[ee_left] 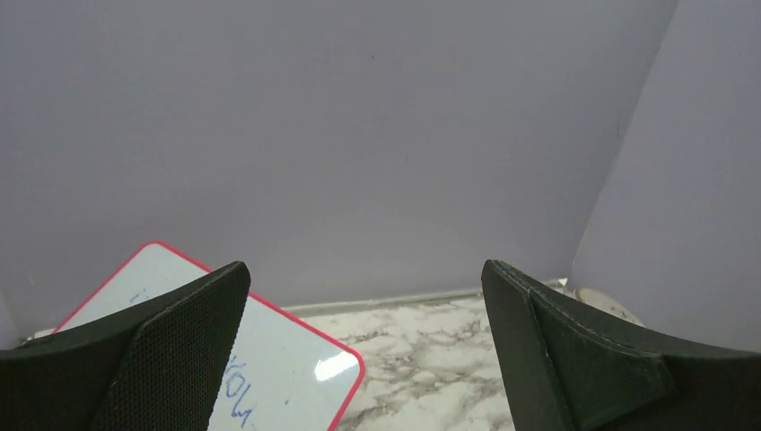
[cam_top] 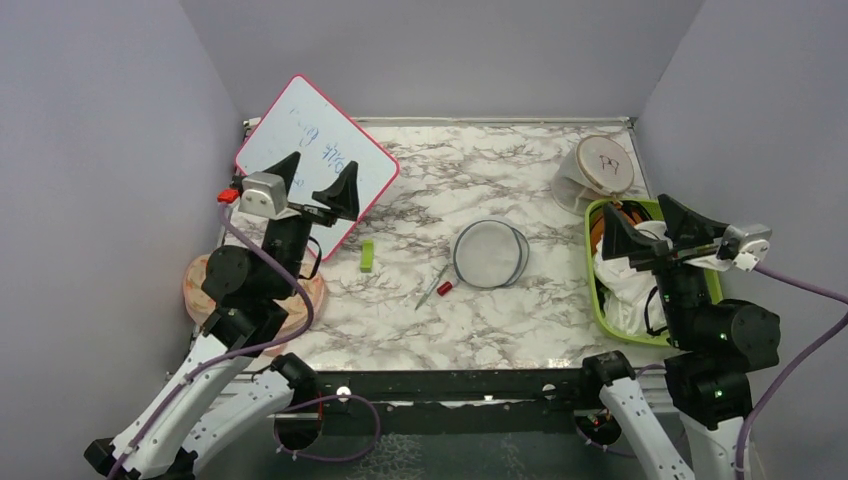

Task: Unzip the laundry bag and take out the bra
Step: Reset both arms

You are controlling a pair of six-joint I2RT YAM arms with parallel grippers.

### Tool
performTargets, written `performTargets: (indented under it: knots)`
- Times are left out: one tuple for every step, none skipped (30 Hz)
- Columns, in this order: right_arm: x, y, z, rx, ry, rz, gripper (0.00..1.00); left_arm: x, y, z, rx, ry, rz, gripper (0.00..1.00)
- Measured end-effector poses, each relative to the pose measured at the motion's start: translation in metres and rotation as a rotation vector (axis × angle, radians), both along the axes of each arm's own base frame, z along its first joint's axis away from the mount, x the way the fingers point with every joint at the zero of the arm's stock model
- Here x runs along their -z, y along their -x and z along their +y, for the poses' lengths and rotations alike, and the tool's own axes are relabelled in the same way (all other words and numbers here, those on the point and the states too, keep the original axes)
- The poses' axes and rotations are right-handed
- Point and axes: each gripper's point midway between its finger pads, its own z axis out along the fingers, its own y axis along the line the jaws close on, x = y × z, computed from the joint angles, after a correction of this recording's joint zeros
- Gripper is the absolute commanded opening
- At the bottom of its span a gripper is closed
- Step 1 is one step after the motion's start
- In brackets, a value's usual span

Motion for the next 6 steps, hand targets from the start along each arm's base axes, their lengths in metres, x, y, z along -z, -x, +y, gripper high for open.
performTargets:
  knots:
    - [-0.003, -0.001, -0.002, 0.010, -0.004, 0.002, 1.00, -0.010, 0.004, 0.003, -0.004, 0.010, -0.022, 0.99]
    - [-0.005, -0.002, -0.003, 0.019, -0.007, 0.006, 1.00, -0.017, 0.007, 0.007, -0.009, 0.018, -0.040, 0.99]
    - [-0.006, -0.005, -0.004, 0.027, -0.010, 0.013, 1.00, -0.020, 0.008, 0.008, -0.014, 0.021, -0.047, 0.99]
    - [-0.007, -0.008, -0.005, 0.034, -0.012, 0.025, 1.00, -0.021, 0.009, 0.010, -0.019, 0.022, -0.052, 0.99]
    - [-0.005, -0.012, -0.005, 0.040, -0.014, 0.040, 1.00, -0.021, 0.009, 0.011, -0.025, 0.019, -0.051, 0.99]
    - [-0.002, -0.016, -0.005, 0.043, -0.015, 0.053, 1.00, -0.020, 0.008, 0.011, -0.030, 0.014, -0.046, 0.99]
